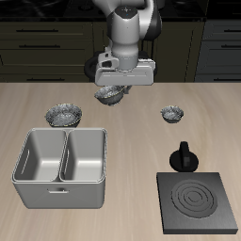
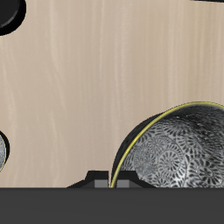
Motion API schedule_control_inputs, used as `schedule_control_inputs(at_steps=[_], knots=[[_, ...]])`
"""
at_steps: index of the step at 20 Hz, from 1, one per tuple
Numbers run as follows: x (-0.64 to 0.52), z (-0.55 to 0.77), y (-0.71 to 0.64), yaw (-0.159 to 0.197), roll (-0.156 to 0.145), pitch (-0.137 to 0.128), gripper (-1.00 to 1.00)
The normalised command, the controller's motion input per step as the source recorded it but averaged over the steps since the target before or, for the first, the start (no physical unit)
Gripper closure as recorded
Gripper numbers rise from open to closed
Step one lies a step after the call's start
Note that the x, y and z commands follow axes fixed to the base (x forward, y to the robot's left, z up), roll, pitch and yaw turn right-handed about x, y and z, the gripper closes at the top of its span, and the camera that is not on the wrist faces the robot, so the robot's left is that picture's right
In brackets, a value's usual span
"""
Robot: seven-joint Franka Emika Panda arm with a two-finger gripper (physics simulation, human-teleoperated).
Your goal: Place the medium-sized bowl inside the left compartment of the bowl drainer
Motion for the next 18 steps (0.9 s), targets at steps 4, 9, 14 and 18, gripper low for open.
schedule_control_inputs(at_steps=[4, 9, 14, 18], knots=[[0.06, 0.61, -0.06, 0.003, -0.003, -0.065, 1.0], [-0.03, 0.66, -0.02, 0.01, 0.002, -0.073, 1.0], [-0.01, 0.45, -0.07, -0.018, -0.023, -0.053, 1.0], [0.02, 0.33, -0.05, 0.019, -0.022, -0.062, 1.0]])
